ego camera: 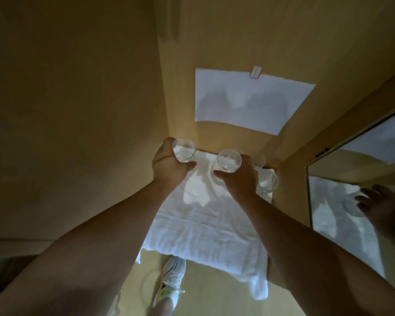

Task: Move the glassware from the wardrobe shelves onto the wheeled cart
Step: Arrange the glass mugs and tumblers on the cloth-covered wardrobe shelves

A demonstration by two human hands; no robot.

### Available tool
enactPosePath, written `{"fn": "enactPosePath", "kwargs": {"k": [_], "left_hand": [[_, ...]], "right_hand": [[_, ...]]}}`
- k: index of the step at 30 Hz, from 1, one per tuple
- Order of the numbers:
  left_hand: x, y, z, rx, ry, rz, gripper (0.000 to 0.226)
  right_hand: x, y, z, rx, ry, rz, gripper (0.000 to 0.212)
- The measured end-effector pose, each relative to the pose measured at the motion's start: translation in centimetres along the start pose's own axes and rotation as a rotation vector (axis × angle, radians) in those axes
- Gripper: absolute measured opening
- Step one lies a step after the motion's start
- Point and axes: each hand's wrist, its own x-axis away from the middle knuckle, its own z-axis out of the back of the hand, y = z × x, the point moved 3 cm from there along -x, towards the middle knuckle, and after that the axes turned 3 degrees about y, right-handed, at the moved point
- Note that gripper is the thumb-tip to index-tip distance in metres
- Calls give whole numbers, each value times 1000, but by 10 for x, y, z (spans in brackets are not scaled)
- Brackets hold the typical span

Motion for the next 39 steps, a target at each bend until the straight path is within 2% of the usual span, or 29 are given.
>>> {"fn": "enactPosePath", "kwargs": {"k": [2,6,11,14,19,23,27,35,39], "left_hand": [[9,20,20,1,-5,2,75],[27,63,58,-1,-20,-115,75],[51,125,102,77,-33,-113,79],[71,164,127,186,-43,-146,83],[113,225,178,327,-18,-200,75],[150,275,217,356,11,-207,69],[187,318,255,344,58,-266,74],[254,383,326,515,90,-429,78],[285,401,353,619,76,-491,76]], "right_hand": [[13,-14,25,-7,-5,26,80],[38,-41,75,-22,4,64,80],[67,-86,139,-2,49,149,81],[83,-113,177,-65,72,164,80],[115,-155,245,-173,127,250,72],[149,-183,301,-227,190,310,78],[183,-209,350,-297,214,371,71],[245,-236,413,-438,253,542,65],[273,-244,435,-468,329,547,78]]}}
